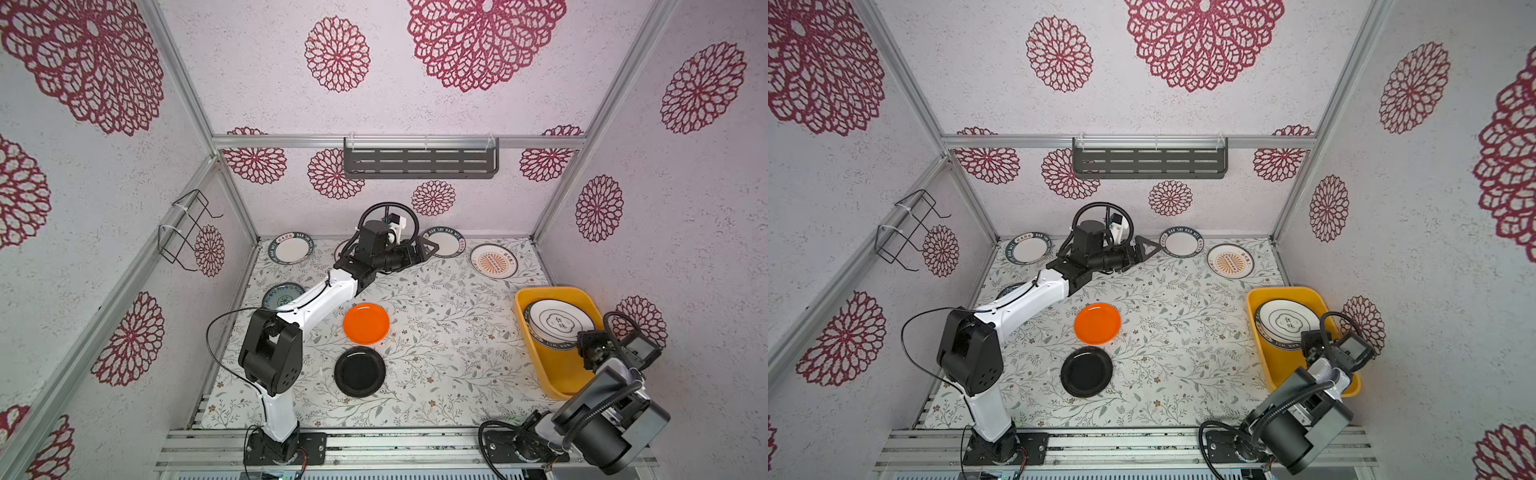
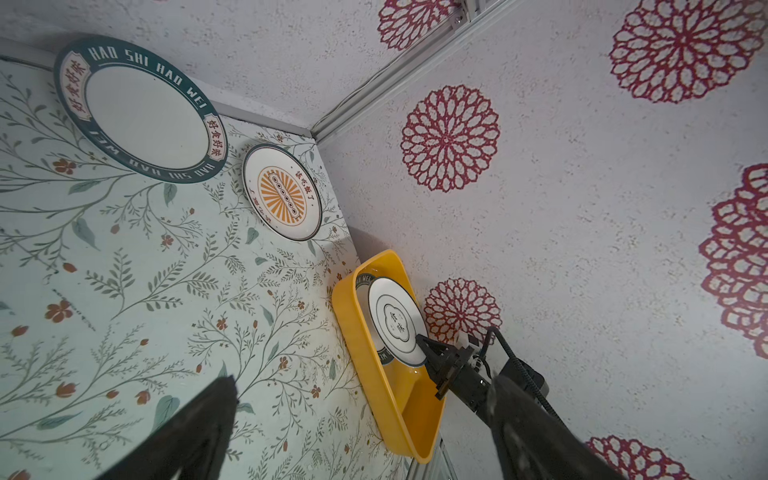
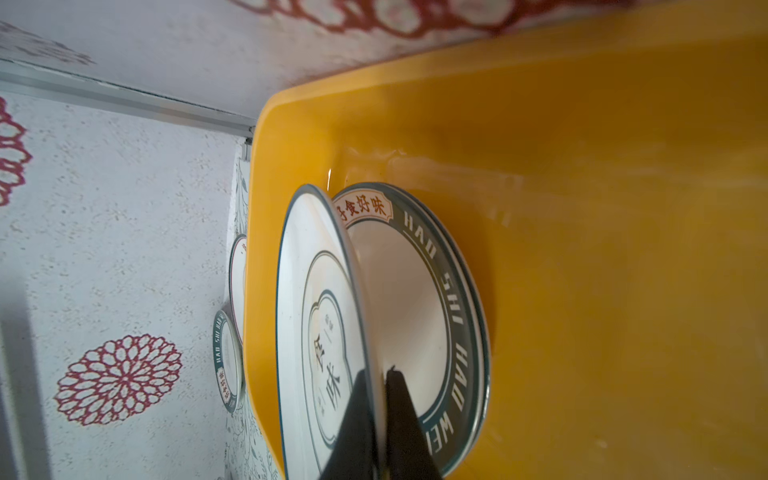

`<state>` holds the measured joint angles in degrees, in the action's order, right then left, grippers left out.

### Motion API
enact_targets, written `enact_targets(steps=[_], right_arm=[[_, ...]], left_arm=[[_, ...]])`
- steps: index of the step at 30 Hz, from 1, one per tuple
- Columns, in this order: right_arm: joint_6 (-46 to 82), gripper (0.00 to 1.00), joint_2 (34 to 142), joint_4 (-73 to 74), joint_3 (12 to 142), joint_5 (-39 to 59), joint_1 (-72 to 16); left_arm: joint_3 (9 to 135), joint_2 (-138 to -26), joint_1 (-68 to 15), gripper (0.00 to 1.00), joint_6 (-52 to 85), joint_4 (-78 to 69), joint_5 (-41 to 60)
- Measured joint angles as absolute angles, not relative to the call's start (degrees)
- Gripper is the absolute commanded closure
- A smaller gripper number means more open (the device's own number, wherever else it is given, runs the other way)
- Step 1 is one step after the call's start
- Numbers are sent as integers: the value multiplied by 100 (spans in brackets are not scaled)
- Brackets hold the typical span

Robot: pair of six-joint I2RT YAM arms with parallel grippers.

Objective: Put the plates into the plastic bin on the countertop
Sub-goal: 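Carry the cloud-emblem plate into the yellow bin with the right gripper, then lower the cloud-emblem plate into the bin and open the right gripper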

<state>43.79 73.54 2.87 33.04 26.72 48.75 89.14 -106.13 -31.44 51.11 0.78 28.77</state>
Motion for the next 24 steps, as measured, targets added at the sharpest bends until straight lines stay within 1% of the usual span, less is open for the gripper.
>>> enact_targets(steps=[6,8,10,14,15,16,24], right_arm=[[4344,100,7806,532,3304,2547,4709],[4351,94,7933,582,3304,2554,4694],[4348,85,7975,652,3306,2532,4692],[4283,72,8005,668,3310,2445,4657],[4263,69,8016,652,3312,2425,4646],[4228,62,8029,626,3321,2414,4637],[3968,32,7999,379,3492,2355,4563]], left_arm=[[8921,-10613,-3048,3,5109,121,2812],[8921,-10613,-3033,3,5109,134,2794],[8921,-10613,-3020,3,5109,145,2786],[8921,-10613,-3006,3,5107,165,2775],[8921,-10613,-3006,3,5109,165,2773],[8921,-10613,-3006,3,5107,165,2773],[8895,-10610,-3006,3,5107,165,2722]])
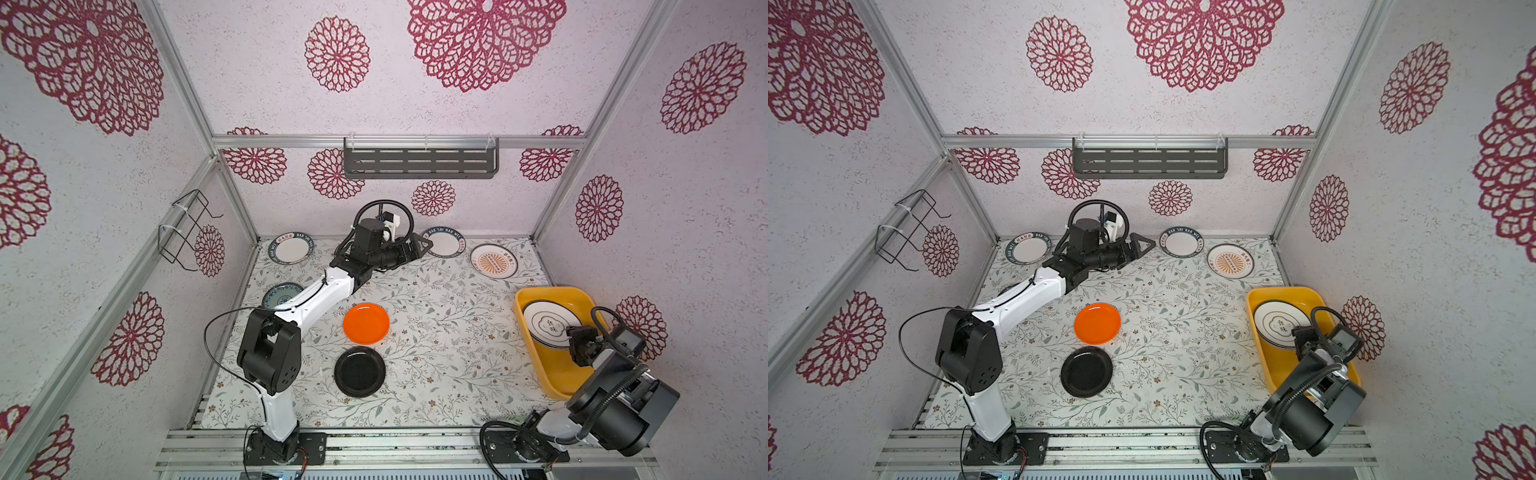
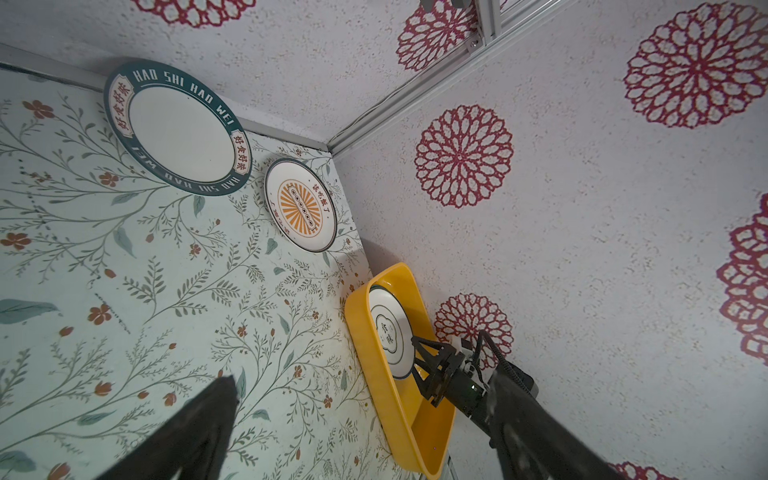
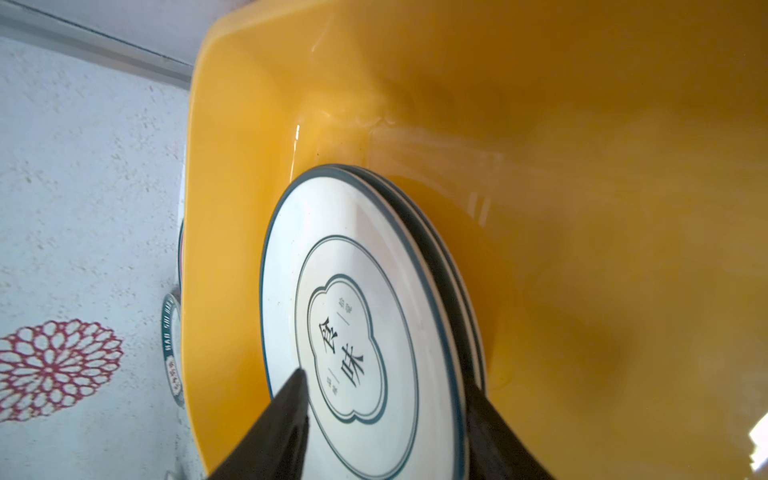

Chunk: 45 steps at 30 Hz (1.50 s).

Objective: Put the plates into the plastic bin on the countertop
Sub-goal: 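Lower the cloud-emblem plate into the bin and open the right gripper, then move right gripper toward far plates while left gripper moves toward sunburst plate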

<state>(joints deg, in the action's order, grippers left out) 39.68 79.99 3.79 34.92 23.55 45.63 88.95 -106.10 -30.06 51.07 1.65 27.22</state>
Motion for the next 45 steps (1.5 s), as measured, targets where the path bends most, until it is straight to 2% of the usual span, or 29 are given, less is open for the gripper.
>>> enact_targets(steps=[4,8,20,22,23,36,45], right_arm=[[3752,22,7885,27,3671,2226,4493],[3524,17,7817,-458,3868,1997,4331],[3341,10,6908,-1584,4123,1616,4005],[3315,7,6667,-1673,4145,1632,3876],[3308,1,6539,-1710,4176,1636,3774],[3262,1,6139,-1761,4884,1881,2252],[3870,1,6519,-1192,4941,1424,585]], left_arm=[[8772,-10584,-3004,3,5052,303,2471],[8656,-10497,-2991,3,4921,644,2187],[7883,-9483,-2698,3,4552,1345,1378],[7690,-9266,-2569,3,4510,1420,1275],[7561,-9155,-2480,3,4497,1446,1238],[6388,-8646,-1732,3,4379,1946,738],[5961,-8381,-1275,3,4613,1940,648]])
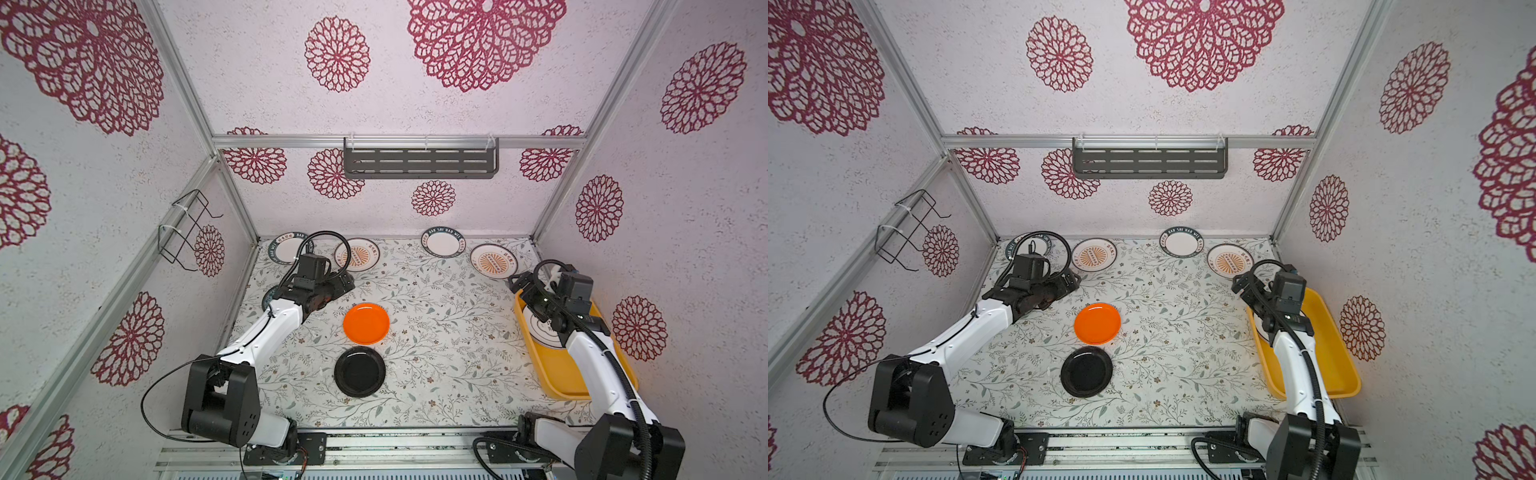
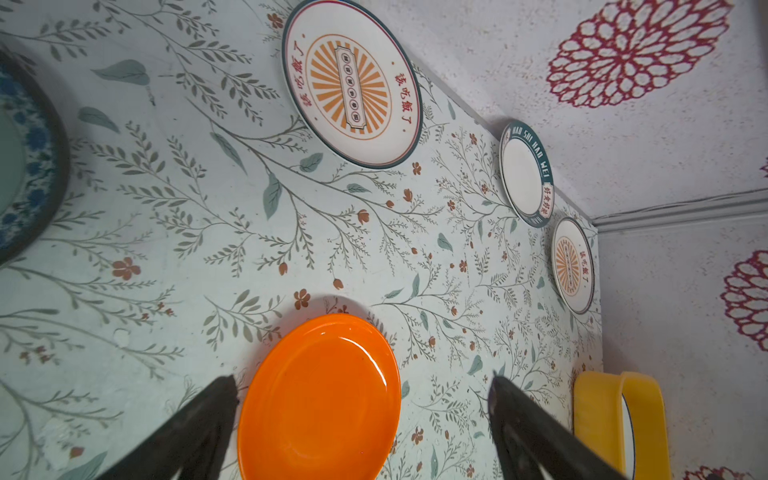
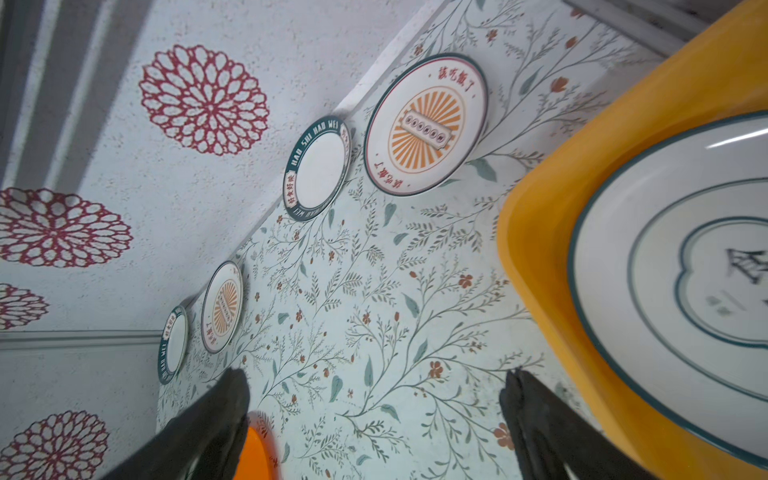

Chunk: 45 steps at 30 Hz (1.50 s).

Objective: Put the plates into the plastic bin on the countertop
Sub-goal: 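Move right gripper toward far plates while left gripper moves toward sunburst plate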

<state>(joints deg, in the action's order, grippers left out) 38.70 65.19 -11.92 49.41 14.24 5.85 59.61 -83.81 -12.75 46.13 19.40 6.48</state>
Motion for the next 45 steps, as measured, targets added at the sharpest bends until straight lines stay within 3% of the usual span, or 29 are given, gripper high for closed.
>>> enact_targets(steps=[8,18,26,38,45], right_arm=[[4683,1,7185,-287,5295,878,-1417],[5116,1,8497,-12,6622,399,-3157],[5096,1,8702,3,7345,-134,-3387],[4930,1,8960,926,7363,316,-3039],[4742,1,9327,849,7780,370,-2950]], left_arm=[[5988,-8656,-768,3,4930,1815,854],[7172,-10296,-340,2,5083,1614,1457],[8243,-11688,-257,3,5352,1356,1879],[9330,-13113,-257,11,5996,847,2329],[9795,-13559,-283,26,6386,563,2370]])
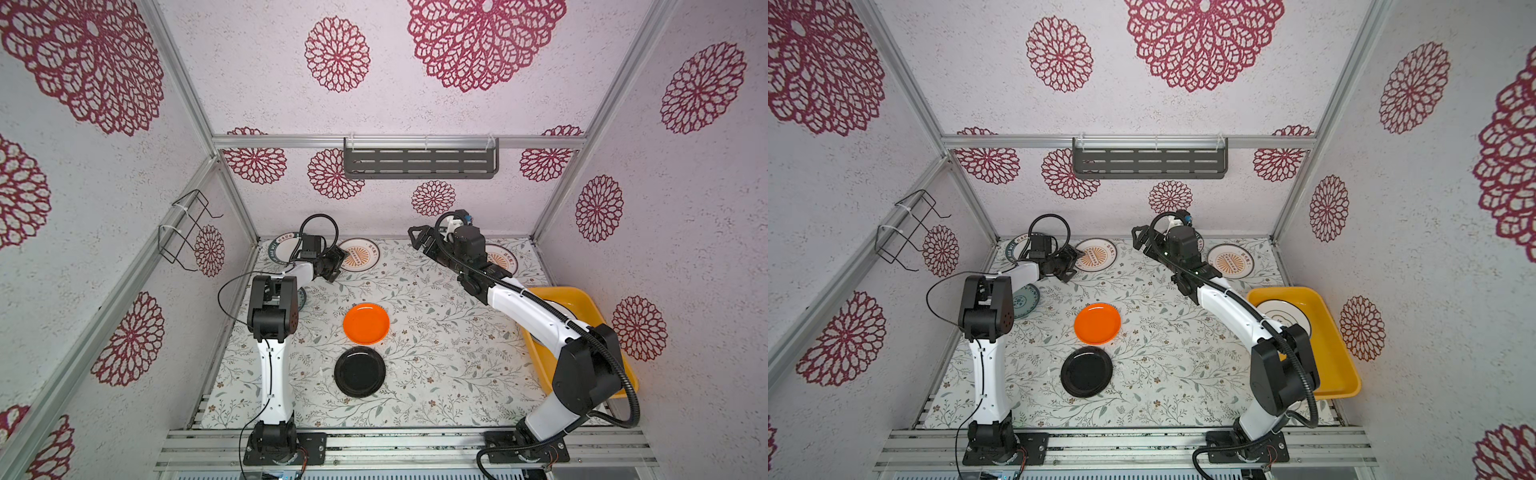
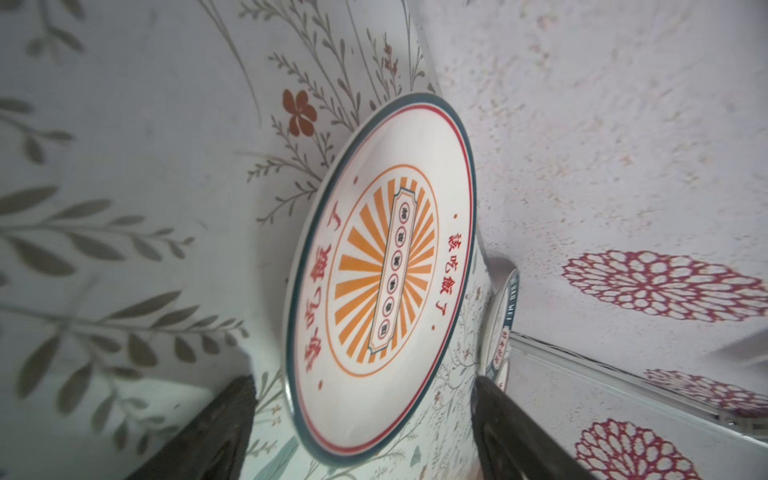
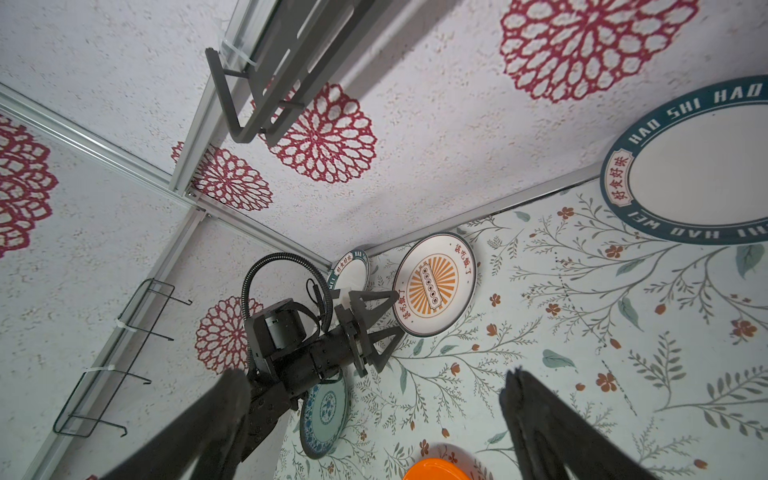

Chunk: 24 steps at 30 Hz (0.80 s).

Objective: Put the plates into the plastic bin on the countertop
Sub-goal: 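Move right gripper toward far plates while left gripper moves toward sunburst plate, then grasp the orange-sunburst plate rim with the left gripper and lift it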

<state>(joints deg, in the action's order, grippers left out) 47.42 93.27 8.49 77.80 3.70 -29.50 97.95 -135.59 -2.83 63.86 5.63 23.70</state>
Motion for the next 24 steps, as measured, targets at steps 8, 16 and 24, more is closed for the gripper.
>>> enact_targets(steps=[8,16,24], right_arm=[[4696,1,9327,508,7841,60,-2923],[4694,1,9325,78,7841,-596,-2915],[4659,1,9192,-80,7699,-906,-2902]], left_arm=[[9957,-13747,-303,46,6578,578,2300],[10007,-13839,-303,74,6626,644,2279],[9998,-13869,-301,86,6643,720,2285]])
